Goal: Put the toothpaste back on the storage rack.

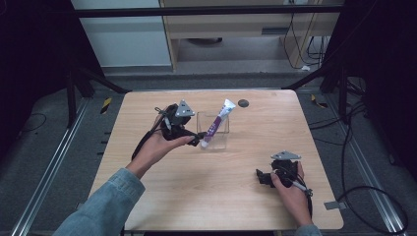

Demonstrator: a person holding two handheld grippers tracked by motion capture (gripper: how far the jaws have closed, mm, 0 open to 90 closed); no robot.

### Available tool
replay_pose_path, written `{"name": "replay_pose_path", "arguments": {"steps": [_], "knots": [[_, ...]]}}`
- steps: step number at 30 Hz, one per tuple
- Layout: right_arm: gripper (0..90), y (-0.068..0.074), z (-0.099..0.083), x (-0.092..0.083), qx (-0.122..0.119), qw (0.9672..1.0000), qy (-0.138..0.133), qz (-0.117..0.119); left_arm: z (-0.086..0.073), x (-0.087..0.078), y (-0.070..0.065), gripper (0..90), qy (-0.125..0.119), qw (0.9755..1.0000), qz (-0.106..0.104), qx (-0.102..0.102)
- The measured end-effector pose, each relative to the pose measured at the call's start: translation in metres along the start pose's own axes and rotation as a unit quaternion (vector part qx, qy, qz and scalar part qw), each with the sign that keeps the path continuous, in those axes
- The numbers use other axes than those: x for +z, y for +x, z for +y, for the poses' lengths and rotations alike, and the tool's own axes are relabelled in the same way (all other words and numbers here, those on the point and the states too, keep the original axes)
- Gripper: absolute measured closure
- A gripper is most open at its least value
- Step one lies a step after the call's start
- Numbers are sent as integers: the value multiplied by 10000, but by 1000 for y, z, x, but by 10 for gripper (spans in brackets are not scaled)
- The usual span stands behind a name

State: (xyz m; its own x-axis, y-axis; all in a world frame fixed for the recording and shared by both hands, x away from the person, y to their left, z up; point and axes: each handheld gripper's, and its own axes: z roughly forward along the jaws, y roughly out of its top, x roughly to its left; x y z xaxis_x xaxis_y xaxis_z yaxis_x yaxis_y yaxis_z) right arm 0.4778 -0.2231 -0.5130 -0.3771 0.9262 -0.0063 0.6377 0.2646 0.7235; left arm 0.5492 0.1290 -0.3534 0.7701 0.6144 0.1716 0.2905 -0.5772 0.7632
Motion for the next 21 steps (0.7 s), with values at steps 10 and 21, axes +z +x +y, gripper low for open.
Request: {"name": "replay_pose_path", "arguments": {"steps": [10,21], "knots": [[3,0,0,0,18,10000,5,5,-20,-3,1,52,149,9998,-39,-84],[3,0,0,0,3,10000,0,-4,-49,1,2,53,336,9991,-78,-250]]}}
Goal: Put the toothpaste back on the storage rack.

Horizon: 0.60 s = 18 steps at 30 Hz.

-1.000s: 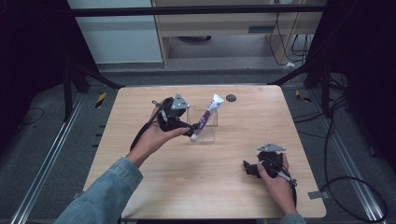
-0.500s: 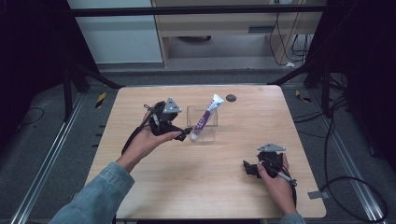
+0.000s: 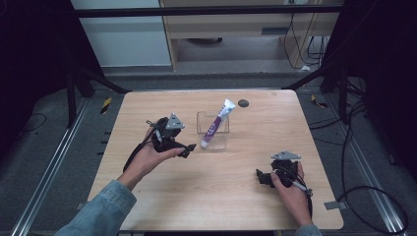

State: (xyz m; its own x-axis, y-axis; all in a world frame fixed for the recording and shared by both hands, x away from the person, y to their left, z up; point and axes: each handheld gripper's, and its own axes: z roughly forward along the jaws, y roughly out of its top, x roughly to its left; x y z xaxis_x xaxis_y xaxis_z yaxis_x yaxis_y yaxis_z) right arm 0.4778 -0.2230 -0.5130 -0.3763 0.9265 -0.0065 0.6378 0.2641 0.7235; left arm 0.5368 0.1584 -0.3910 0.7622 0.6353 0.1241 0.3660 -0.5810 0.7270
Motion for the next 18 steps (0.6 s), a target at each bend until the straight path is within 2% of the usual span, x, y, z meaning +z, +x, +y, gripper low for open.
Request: {"name": "replay_pose_path", "arguments": {"steps": [18], "knots": [[3,0,0,0,3,10000,0,0,-48,9,16,55,365,9988,99,-314]]}}
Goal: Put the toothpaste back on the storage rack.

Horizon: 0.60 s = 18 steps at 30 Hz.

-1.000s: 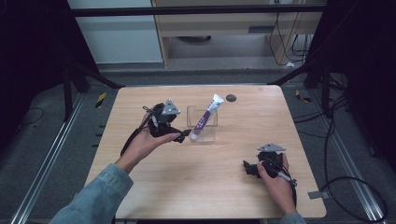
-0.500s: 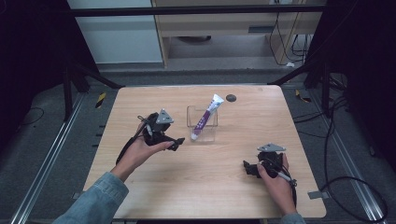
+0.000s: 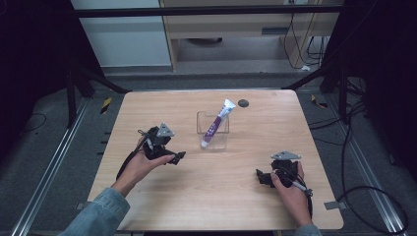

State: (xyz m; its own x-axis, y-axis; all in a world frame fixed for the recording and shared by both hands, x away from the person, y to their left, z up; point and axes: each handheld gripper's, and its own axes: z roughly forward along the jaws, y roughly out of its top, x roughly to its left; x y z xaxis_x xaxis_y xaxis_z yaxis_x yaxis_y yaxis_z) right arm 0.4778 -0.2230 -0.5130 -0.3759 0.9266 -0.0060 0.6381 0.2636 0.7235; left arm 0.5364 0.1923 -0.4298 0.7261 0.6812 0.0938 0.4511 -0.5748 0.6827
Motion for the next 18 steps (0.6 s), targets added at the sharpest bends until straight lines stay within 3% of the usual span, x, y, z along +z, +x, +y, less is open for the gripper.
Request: {"name": "replay_pose_path", "arguments": {"steps": [18], "knots": [[3,0,0,0,-1,10000,-1,4,-35,1,27,53,253,9990,240,-274]]}}
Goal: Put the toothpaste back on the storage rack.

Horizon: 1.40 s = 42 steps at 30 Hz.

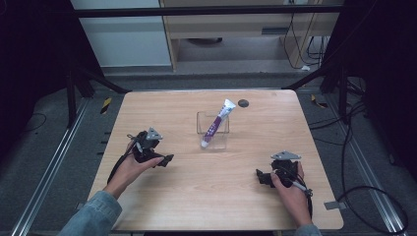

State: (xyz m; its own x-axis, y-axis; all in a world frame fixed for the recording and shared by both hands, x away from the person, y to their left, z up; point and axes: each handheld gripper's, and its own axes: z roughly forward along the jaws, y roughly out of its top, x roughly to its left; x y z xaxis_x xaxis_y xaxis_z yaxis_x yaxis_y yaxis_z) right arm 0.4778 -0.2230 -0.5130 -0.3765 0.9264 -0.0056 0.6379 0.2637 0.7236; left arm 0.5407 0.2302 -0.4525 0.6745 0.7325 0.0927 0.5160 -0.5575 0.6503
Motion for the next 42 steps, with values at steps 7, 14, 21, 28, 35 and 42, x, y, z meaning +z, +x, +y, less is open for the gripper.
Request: {"name": "replay_pose_path", "arguments": {"steps": [7,14,21,28,35,42], "knots": [[3,0,0,0,3,10000,2,-4,-11,0,10,53,27,9999,84,-85],[3,0,0,0,13,10000,4,7,-22,1,20,50,59,9997,198,-133],[3,0,0,0,-1,10000,-1,0,-31,3,29,50,27,9994,251,-243],[3,0,0,0,15,10000,4,5,-35,7,34,50,7,9992,288,-292],[3,0,0,0,0,10000,0,0,-37,12,35,50,-17,9991,302,-292],[3,0,0,0,0,10000,0,0,-40,18,36,50,-121,9989,335,-318]]}}
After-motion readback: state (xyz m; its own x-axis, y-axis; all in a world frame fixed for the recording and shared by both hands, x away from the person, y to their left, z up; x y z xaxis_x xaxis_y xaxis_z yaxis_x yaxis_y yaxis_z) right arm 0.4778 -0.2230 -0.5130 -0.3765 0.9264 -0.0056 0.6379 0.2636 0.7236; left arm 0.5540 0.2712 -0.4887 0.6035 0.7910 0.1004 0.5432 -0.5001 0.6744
